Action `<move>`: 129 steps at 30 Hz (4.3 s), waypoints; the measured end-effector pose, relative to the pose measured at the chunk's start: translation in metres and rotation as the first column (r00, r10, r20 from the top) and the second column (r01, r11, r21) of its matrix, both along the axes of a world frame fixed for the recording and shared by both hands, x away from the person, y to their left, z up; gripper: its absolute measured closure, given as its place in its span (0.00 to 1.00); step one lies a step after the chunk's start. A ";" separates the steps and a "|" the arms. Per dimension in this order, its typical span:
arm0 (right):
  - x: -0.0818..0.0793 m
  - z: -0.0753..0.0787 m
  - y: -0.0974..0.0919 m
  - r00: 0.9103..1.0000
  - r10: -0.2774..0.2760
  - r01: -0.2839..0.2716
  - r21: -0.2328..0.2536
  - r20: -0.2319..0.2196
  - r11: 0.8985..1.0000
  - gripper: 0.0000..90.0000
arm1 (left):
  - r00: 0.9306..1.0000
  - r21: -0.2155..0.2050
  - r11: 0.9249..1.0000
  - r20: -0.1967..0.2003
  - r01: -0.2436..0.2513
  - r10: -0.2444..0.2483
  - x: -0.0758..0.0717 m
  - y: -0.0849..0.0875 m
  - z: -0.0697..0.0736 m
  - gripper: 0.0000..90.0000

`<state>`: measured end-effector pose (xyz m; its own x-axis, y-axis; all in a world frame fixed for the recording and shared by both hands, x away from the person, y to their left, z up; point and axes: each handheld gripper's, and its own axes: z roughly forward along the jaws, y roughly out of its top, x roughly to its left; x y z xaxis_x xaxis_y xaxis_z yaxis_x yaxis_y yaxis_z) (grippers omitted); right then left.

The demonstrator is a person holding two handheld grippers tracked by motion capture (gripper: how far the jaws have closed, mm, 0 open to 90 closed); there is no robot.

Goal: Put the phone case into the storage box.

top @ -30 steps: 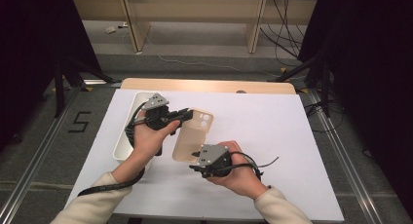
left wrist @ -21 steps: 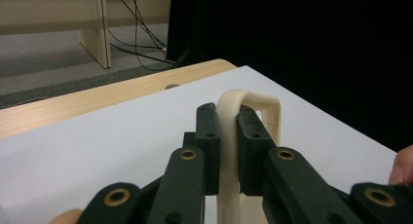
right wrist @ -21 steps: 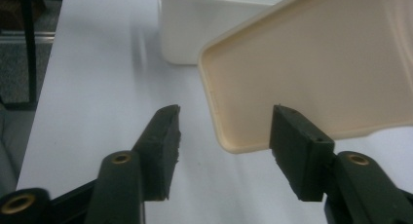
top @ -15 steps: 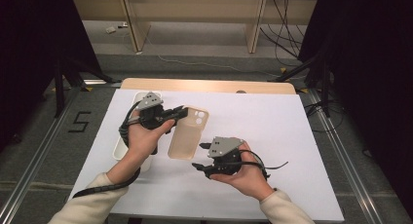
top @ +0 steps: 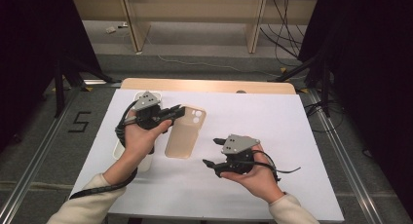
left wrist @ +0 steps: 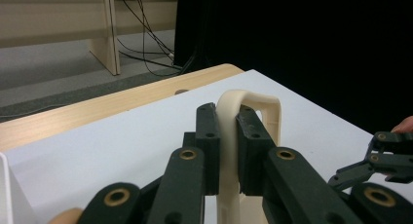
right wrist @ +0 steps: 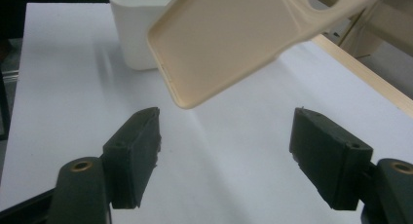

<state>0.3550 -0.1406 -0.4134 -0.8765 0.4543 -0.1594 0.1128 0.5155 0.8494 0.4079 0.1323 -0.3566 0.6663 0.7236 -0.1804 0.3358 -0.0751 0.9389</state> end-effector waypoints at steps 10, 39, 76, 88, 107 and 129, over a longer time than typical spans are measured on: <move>-0.001 0.001 -0.016 0.998 -0.056 0.057 0.034 -0.002 0.998 0.31 | 1.000 0.000 1.000 0.014 -0.011 0.011 -0.002 0.006 0.003 0.90; -0.005 -0.001 -0.049 0.986 -0.166 0.166 0.103 -0.006 0.981 0.24 | 0.999 -0.005 0.999 0.024 -0.048 0.048 -0.008 0.023 0.012 0.90; -0.013 -0.007 -0.073 0.969 -0.244 0.246 0.148 -0.028 0.958 0.23 | 0.994 -0.029 0.996 0.065 -0.082 0.084 -0.009 0.048 0.024 0.90; -0.014 -0.008 -0.076 0.967 -0.253 0.253 0.152 -0.023 0.955 0.23 | 0.991 -0.051 0.993 0.083 -0.104 0.108 -0.008 0.059 0.030 0.90; -0.015 -0.009 -0.082 0.962 -0.270 0.273 0.162 -0.043 0.948 0.23 | 0.984 -0.065 0.987 0.089 -0.150 0.155 0.001 0.082 0.038 0.90; -0.016 -0.010 -0.081 0.958 -0.283 0.286 0.180 -0.041 0.941 0.23 | 0.974 -0.078 0.978 0.106 -0.191 0.199 0.007 0.101 0.044 0.90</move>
<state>0.3390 -0.2217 -0.4233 -0.7082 0.7049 -0.0393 0.2444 0.2970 0.9230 0.4146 0.2333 -0.3125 0.5321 0.8306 -0.1644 0.2297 0.0452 0.9722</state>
